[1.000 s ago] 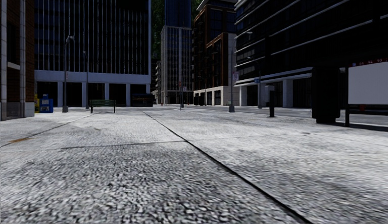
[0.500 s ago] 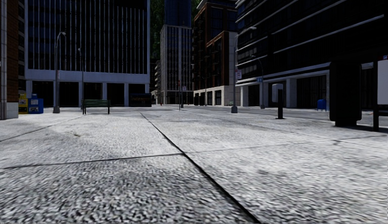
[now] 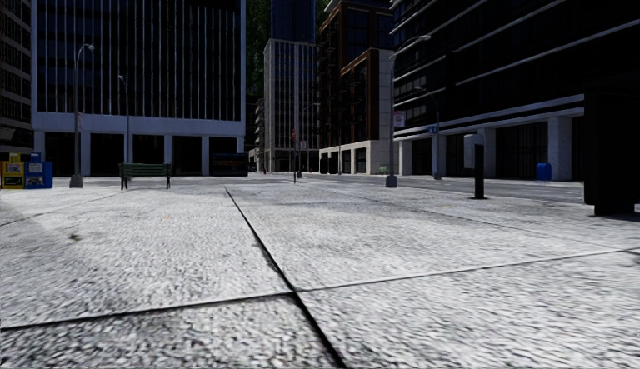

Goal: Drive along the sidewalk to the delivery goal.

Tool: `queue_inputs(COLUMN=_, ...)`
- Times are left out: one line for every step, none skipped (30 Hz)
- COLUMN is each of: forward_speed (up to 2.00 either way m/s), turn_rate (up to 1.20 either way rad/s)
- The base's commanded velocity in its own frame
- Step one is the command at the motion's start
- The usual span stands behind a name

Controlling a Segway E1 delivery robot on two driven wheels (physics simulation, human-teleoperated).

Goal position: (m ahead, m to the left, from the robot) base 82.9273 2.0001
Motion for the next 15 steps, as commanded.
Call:
queue_inputs(forward_speed=2.0, turn_rate=0.0)
queue_inputs(forward_speed=2.0, turn_rate=0.0)
queue_inputs(forward_speed=2.0, turn_rate=0.0)
queue_inputs(forward_speed=2.0, turn_rate=0.0)
queue_inputs(forward_speed=2.0, turn_rate=0.0)
queue_inputs(forward_speed=2.0, turn_rate=0.0)
queue_inputs(forward_speed=2.0, turn_rate=0.0)
queue_inputs(forward_speed=2.0, turn_rate=0.0)
queue_inputs(forward_speed=2.0, turn_rate=0.0)
queue_inputs(forward_speed=2.0, turn_rate=0.0)
queue_inputs(forward_speed=2.0, turn_rate=0.0)
queue_inputs(forward_speed=2.0, turn_rate=0.0)
queue_inputs(forward_speed=2.0, turn_rate=0.0)
queue_inputs(forward_speed=2.0, turn_rate=0.0)
queue_inputs(forward_speed=2.0, turn_rate=0.0)
